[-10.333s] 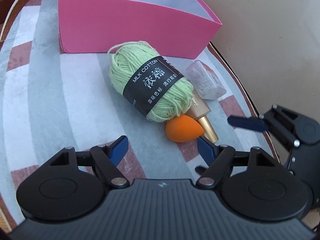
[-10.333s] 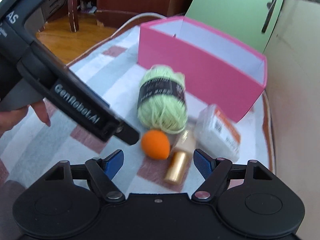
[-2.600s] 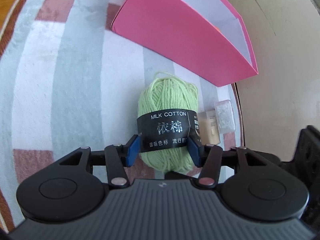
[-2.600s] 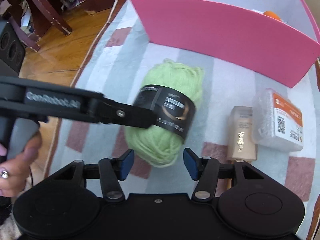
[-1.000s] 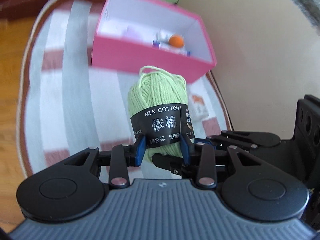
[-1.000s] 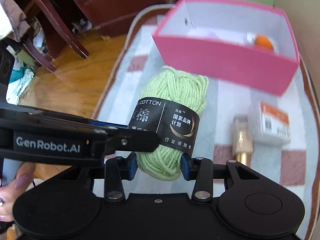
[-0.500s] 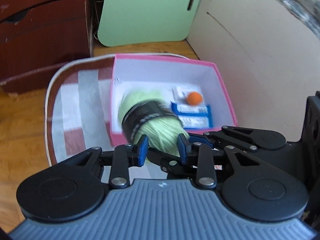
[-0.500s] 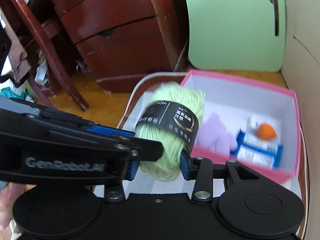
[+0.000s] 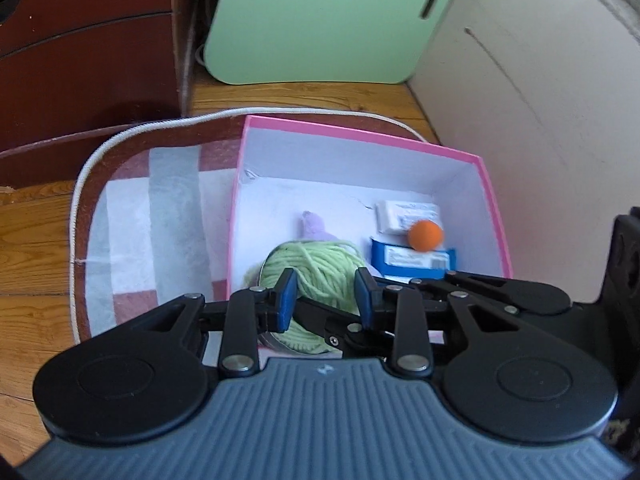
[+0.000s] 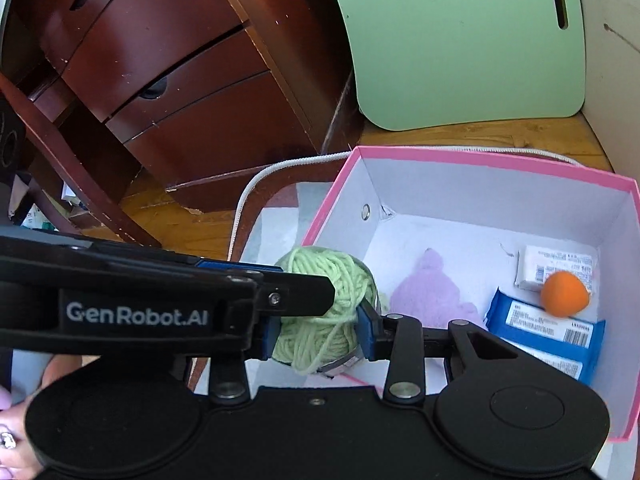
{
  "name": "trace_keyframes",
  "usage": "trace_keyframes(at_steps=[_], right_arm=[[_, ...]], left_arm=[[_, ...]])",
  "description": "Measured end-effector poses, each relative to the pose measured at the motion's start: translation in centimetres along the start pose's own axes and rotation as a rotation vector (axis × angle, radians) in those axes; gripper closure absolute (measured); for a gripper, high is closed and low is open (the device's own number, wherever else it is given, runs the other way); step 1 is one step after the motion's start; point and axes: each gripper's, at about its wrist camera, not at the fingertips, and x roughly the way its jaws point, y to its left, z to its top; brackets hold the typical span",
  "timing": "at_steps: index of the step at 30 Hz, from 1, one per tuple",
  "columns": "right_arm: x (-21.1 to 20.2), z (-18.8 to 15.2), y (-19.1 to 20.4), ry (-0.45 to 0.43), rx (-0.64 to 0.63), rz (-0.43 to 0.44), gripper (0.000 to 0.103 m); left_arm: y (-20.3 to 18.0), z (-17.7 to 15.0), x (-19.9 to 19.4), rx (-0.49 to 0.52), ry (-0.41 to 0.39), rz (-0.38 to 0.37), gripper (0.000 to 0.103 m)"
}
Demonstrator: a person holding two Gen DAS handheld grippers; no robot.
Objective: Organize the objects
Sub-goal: 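Carry the green yarn into the pink box and open the left tool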
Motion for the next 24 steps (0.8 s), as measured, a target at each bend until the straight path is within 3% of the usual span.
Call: trace_keyframes(at_steps=[5, 7, 9, 14, 17, 19, 24], right_arm=[[2.3, 2.0, -1.4, 0.020, 0.070, 0.025, 0.059], [3.3, 2.3, -2.3, 0.013, 0.074, -0.009, 0.059], [4.5, 2.2, -2.7, 0.012, 0.021, -0.074, 0.059], [5.0, 1.8, -4.1, -0.029, 0.059, -0.059, 0.058], [3.4, 0.9, -3.9, -0.075, 0.023, -0.061, 0.052], [2.2, -0.1, -4.0, -0.076, 0.008, -0.064, 0.042], [0.7, -1.8, -4.7, -0.029, 0.007, -0.001, 0.041]], left_arm=[[2.3, 1.9, 1.3, -0.123, -0.009, -0.033, 0.073], [2.8, 2.1, 1.5, -0.153, -0.012, -0.055, 0.073], [2.7, 2.0, 1.8, -0.140, -0.016, -0.072, 0.073], [1.8, 1.8, 2.8, -0.096, -0.040, -0.053, 0.074], [1.7, 1.7, 3.5, -0.102, -0.023, -0.060, 0.074], [1.5, 1.6, 3.8, -0.094, -0.027, -0.058, 0.074], [1.2, 1.1, 3.9, -0.056, -0.034, -0.047, 0.074]])
